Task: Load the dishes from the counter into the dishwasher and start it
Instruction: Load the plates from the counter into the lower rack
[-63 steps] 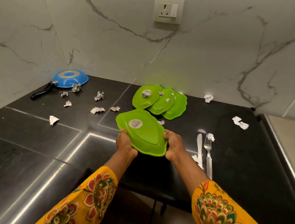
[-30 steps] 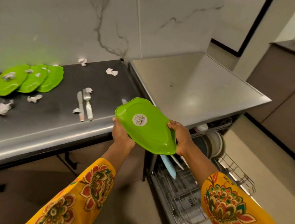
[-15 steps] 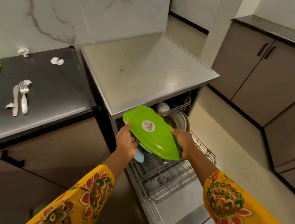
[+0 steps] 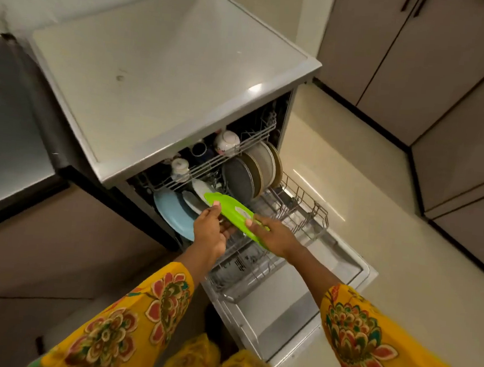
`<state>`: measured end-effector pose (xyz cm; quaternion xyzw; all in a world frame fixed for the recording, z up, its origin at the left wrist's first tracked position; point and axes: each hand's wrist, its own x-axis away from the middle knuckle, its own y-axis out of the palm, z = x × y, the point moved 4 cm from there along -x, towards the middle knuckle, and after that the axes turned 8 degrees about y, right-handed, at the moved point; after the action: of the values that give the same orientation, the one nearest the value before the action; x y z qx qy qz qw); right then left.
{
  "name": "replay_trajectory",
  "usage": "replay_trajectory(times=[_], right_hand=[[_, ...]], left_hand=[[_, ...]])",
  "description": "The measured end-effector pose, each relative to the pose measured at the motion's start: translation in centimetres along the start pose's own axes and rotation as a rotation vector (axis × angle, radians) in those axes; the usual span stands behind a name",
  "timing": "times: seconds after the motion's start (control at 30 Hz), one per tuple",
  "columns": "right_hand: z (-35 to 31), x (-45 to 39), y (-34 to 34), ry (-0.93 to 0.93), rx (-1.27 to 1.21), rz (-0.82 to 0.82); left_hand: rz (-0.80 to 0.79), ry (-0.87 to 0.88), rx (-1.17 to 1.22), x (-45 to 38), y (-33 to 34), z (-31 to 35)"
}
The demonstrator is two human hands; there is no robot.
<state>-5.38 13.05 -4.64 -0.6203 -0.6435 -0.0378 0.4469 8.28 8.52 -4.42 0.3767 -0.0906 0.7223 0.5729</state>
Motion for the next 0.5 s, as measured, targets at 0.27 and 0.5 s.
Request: replay_trajectory(times=[0.27,0.5], right_hand=[[2.9,-5.7,-0.7,0.023,0.605,0.113],[6.9,-12.7,-3.5,0.113,0.667,0.239]], left_hand=[[-0.049,-0.13,-0.087,-5.1,4.5,-4.0],[-0.183,-0.303,-0.192,-11.5,9.2,-7.6]])
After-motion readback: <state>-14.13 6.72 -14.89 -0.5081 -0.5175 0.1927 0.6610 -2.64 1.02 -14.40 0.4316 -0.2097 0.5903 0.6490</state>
